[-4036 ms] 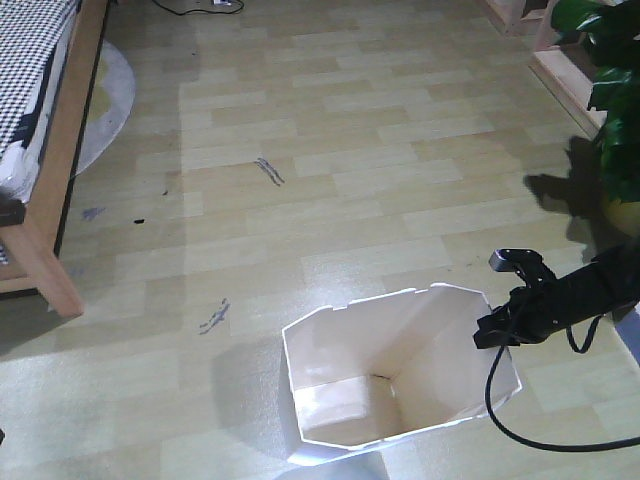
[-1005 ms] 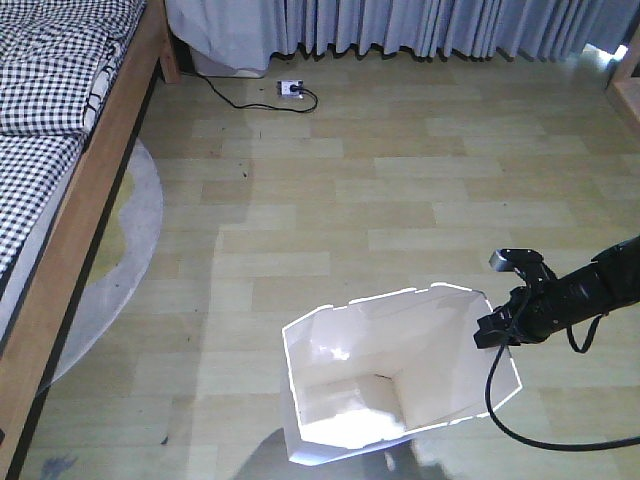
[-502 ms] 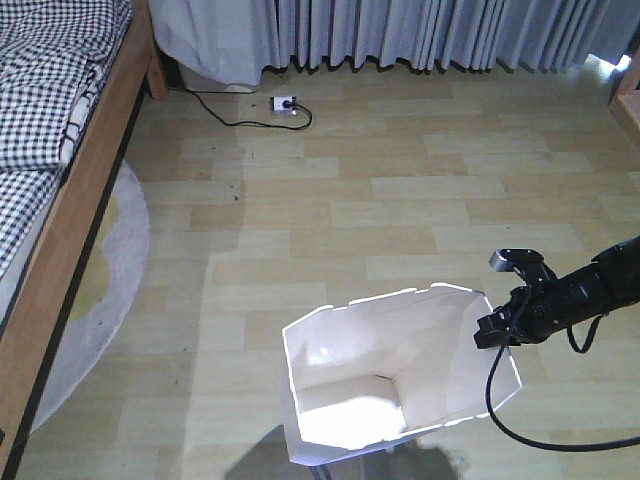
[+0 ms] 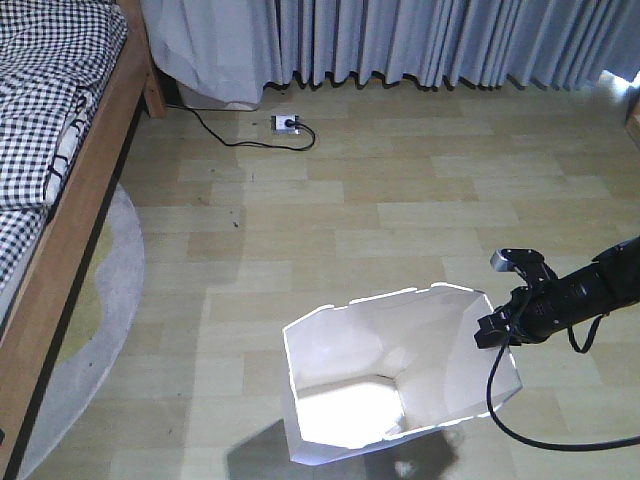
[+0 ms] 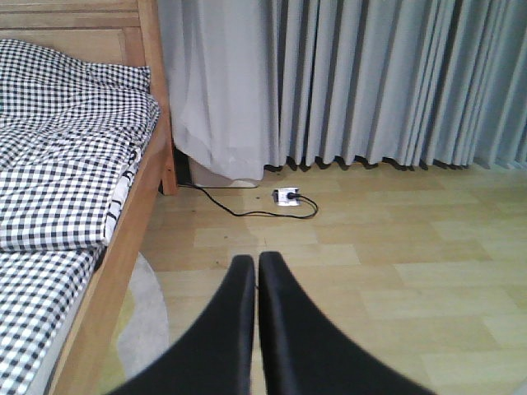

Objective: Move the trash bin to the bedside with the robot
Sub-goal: 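Carry the held bin with the right gripper toward the bed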

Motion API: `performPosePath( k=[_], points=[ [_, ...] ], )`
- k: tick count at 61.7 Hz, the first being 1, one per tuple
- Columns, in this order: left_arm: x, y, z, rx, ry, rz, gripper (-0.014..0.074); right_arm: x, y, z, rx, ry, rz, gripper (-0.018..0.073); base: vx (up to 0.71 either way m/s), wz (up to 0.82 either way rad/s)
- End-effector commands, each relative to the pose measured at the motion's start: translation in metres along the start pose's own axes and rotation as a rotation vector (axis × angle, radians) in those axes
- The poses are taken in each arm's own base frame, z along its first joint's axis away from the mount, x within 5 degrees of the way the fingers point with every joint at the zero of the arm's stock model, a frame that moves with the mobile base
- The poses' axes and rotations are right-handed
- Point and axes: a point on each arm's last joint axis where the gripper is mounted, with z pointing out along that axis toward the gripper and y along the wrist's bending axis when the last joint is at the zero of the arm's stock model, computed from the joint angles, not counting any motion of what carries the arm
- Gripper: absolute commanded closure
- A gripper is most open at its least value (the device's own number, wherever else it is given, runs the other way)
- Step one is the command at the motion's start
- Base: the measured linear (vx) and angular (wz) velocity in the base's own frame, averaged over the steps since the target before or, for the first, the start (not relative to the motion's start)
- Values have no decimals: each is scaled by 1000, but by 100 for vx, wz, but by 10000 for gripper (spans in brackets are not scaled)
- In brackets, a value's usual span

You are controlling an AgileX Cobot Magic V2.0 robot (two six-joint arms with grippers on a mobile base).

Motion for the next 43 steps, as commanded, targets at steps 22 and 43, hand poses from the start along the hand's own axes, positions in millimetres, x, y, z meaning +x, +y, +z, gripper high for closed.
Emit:
performPosePath(
  k=[22,43],
  points=[
    [-1,0,0,4,-65,-7,603,-19,22,-25,-157,-88,-2,564,25,8],
    [-1,0,0,4,-65,-7,603,-19,22,-25,-157,-88,-2,564,22,5]
  ],
)
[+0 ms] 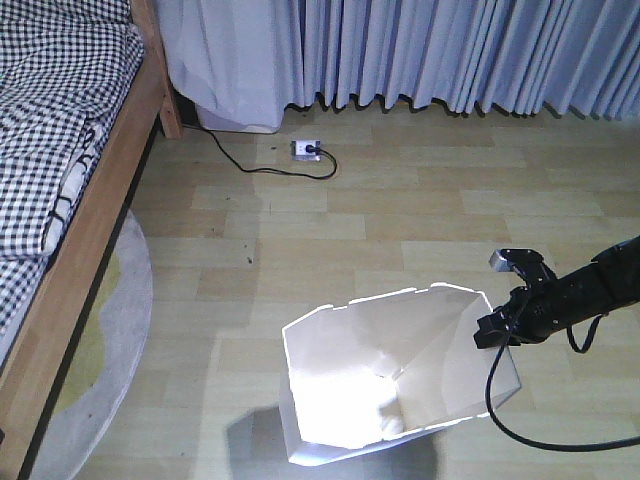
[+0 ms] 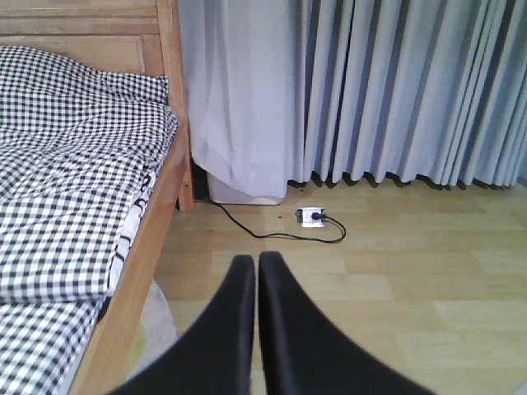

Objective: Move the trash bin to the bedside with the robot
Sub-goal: 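Carry the held bin with the right gripper toward the bed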

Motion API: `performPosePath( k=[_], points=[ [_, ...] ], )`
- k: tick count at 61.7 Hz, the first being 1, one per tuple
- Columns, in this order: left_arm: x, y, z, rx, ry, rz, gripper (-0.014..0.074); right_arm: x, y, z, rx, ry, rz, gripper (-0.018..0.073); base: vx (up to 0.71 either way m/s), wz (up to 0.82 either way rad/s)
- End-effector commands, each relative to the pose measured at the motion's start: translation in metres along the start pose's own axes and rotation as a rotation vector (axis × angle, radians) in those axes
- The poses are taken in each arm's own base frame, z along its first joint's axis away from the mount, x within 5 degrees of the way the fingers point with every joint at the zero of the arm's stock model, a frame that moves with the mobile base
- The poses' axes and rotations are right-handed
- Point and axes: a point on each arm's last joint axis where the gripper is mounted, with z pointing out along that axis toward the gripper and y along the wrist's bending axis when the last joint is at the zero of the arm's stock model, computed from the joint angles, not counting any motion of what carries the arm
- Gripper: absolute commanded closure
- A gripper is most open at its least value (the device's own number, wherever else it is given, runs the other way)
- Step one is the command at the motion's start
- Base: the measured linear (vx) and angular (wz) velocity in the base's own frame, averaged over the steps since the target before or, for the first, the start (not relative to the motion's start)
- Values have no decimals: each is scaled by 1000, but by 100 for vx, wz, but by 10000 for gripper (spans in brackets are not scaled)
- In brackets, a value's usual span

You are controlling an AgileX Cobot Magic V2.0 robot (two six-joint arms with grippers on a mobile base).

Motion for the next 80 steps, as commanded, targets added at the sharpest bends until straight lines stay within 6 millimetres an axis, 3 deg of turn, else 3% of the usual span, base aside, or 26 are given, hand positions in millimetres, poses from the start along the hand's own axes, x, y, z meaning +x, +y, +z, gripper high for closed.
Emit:
performPosePath(
  k=[1,80],
  points=[
    [-1,0,0,4,-65,-7,603,-19,22,-25,-157,-88,-2,564,23,1],
    [-1,0,0,4,-65,-7,603,-19,22,-25,-157,-88,-2,564,24,2]
  ],
)
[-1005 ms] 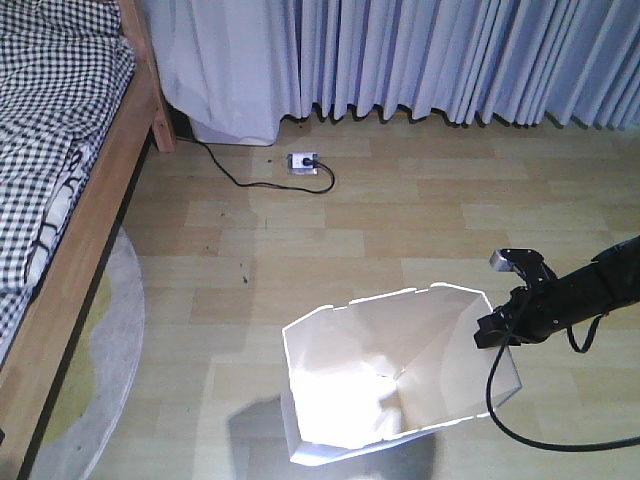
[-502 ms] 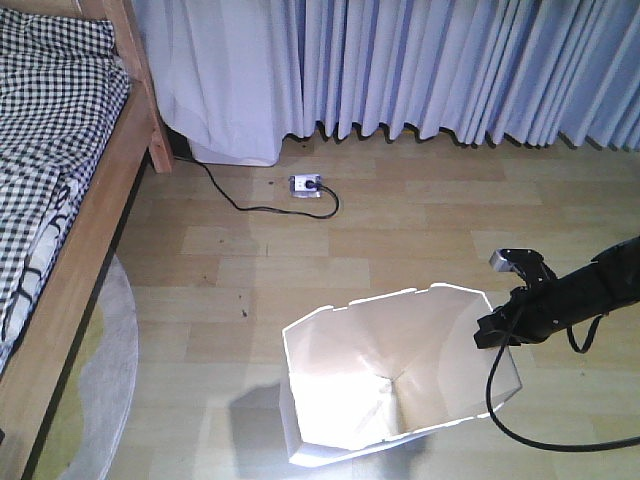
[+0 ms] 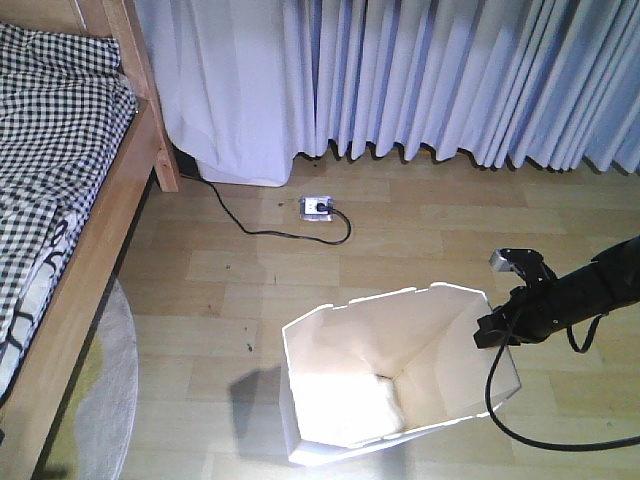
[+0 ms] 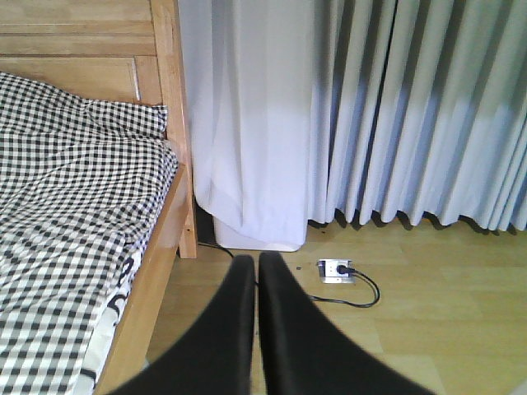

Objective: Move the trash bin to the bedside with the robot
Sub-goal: 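Carry the held bin with the right gripper toward the bed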

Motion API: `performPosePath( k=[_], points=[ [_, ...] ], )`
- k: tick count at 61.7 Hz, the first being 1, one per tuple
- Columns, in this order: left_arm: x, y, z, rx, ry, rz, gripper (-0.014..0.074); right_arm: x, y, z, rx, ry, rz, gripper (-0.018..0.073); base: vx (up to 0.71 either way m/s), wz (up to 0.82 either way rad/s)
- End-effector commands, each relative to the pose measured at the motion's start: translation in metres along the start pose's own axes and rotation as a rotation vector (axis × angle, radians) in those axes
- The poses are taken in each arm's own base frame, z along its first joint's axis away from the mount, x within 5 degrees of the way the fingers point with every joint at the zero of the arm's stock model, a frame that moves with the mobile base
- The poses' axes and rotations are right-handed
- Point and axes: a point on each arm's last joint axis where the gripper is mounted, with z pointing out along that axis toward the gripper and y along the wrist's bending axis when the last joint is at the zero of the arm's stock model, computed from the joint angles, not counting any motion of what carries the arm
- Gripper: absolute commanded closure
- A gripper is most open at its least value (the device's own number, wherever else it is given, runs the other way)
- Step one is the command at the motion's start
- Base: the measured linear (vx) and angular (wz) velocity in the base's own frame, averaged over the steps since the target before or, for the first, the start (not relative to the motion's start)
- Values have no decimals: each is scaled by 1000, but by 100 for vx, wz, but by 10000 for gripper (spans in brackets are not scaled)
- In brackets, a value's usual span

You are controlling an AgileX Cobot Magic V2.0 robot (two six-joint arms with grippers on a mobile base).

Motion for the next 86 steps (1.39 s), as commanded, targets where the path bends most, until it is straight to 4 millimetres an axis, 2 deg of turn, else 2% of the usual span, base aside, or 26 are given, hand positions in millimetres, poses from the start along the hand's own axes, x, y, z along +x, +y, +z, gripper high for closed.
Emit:
performPosePath(
  k=[1,86],
  points=[
    [-1,0,0,4,-65,-7,603,-19,22,-25,-158,-88,-2,564,19,3],
    [-1,0,0,4,-65,-7,603,-19,22,-25,-158,-88,-2,564,19,-1]
  ],
)
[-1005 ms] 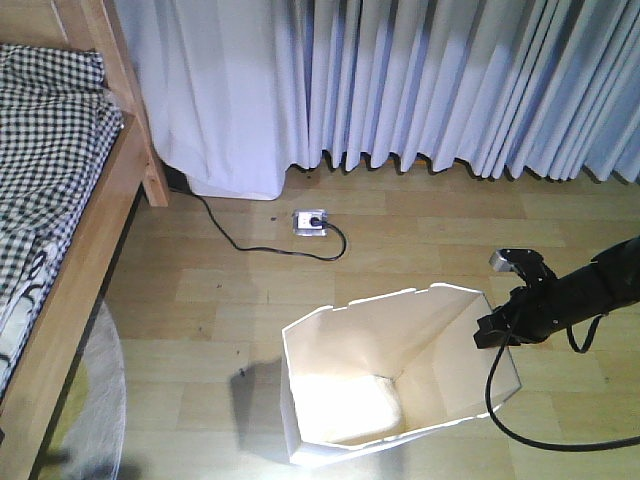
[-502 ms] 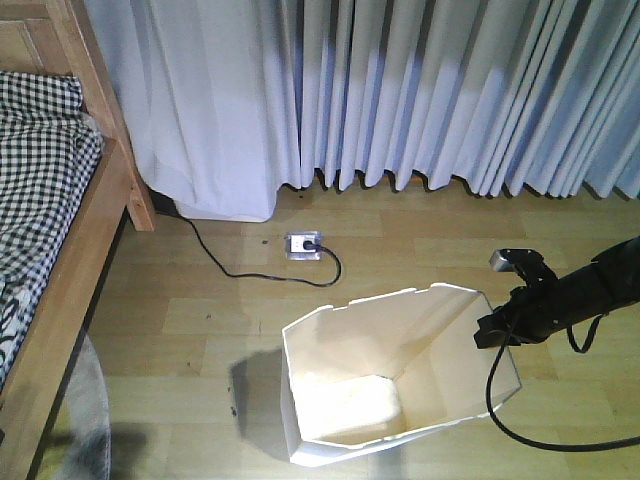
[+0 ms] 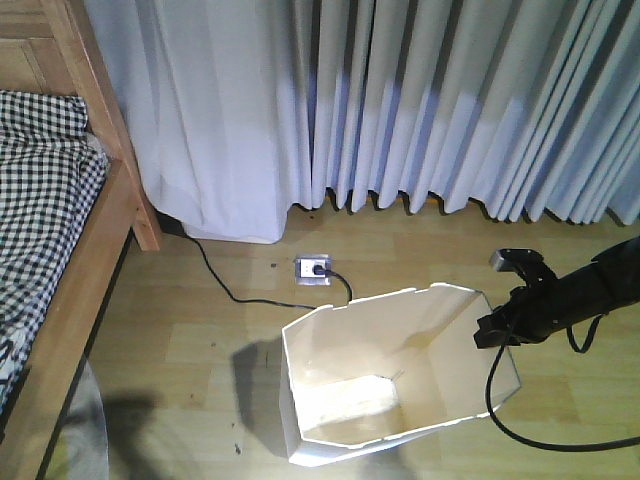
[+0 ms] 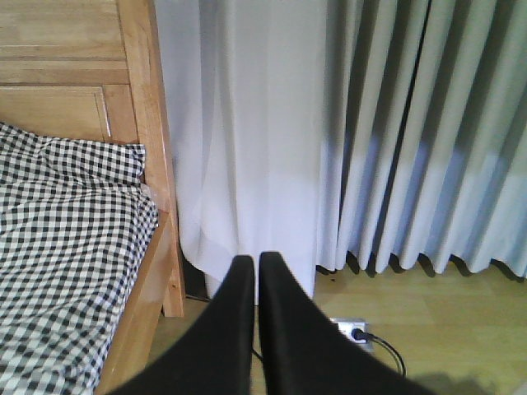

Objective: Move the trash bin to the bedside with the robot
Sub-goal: 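Carry the held bin with the right gripper toward the bed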

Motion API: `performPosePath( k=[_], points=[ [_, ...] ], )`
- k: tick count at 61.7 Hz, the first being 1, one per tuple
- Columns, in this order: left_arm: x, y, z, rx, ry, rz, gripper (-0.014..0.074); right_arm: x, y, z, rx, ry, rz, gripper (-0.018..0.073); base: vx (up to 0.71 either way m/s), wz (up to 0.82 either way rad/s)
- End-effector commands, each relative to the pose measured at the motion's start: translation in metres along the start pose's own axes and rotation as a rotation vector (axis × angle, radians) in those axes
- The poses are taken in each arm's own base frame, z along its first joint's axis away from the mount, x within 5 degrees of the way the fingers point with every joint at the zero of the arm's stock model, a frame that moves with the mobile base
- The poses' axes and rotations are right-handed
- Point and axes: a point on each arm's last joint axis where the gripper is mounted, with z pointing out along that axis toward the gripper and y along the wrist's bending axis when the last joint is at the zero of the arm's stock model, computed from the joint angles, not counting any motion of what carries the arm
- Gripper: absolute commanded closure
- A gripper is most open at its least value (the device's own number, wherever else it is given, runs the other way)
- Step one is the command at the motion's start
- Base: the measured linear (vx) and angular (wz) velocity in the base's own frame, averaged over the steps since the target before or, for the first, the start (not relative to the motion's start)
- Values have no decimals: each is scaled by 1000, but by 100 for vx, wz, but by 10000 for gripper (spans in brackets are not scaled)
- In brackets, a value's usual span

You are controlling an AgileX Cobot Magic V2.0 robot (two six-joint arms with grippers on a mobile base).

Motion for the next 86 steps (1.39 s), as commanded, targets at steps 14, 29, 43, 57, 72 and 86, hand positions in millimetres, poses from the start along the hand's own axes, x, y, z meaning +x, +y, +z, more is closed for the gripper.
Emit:
performPosePath(
  k=[14,29,43,57,72,86],
  points=[
    [-1,0,0,4,-65,-7,603,-19,22,-25,-157,-87,-3,564,18,3],
    [-1,0,0,4,-65,-7,603,-19,22,-25,-157,-87,-3,564,18,-2],
    [-1,0,0,4,-65,-7,603,-19,22,-25,-157,-87,-3,564,17,-2],
    [-1,0,0,4,-65,-7,603,-19,22,-25,-157,-87,-3,564,15,1],
    [-1,0,0,4,-65,-7,603,-19,22,-25,-157,-87,-3,564,9,1],
    [-1,0,0,4,-65,-7,603,-19,22,-25,-157,-87,-3,564,3,0]
  ],
)
